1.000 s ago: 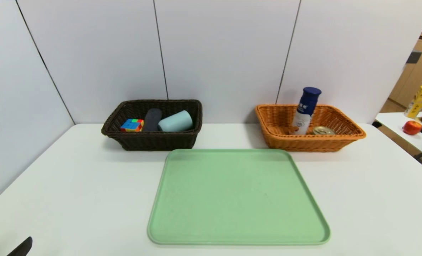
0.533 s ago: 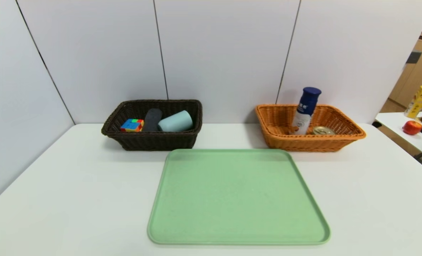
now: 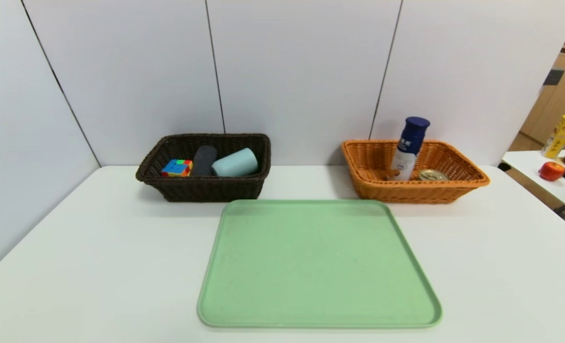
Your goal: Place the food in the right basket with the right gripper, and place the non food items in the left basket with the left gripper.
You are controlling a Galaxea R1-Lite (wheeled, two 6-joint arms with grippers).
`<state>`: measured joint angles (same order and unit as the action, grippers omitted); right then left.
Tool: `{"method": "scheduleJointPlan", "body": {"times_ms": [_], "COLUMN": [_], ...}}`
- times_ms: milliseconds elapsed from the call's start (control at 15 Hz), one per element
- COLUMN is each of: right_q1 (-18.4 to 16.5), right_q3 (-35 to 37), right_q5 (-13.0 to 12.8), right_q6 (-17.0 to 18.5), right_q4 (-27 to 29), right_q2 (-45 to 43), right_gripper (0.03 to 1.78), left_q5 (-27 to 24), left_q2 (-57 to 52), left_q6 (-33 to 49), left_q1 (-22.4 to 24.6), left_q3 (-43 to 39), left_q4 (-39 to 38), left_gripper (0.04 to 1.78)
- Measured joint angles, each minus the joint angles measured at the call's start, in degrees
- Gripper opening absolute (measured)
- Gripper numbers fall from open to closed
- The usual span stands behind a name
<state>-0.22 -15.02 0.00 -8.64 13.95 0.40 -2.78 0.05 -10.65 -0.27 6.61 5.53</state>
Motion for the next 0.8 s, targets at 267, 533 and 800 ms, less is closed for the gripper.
{"method": "scheduleJointPlan", "body": {"times_ms": [267, 533, 800], "right_q1": [0.0, 0.1, 0.1], "right_q3": [8.4, 12.6, 12.9], "right_q5": [-0.1, 2.6, 1.3], "right_q6": [-0.1, 0.2, 5.5], "right_q4": [-4.9, -7.9, -7.9], "right_q2": [-0.5, -0.5, -0.5], "right_gripper": [1.70, 1.70, 1.70], "left_q5": [-0.1, -0.7, 0.0], "left_q2": [-0.1, -0.1, -0.1], "left_q6": [-0.4, -0.1, 3.8], "left_q1": [0.0, 0.0, 0.0], "left_q3": [-3.9, -5.0, -5.2], "left_q4": [-1.2, -2.0, -2.1], "left_gripper": [1.69, 1.69, 1.69]}}
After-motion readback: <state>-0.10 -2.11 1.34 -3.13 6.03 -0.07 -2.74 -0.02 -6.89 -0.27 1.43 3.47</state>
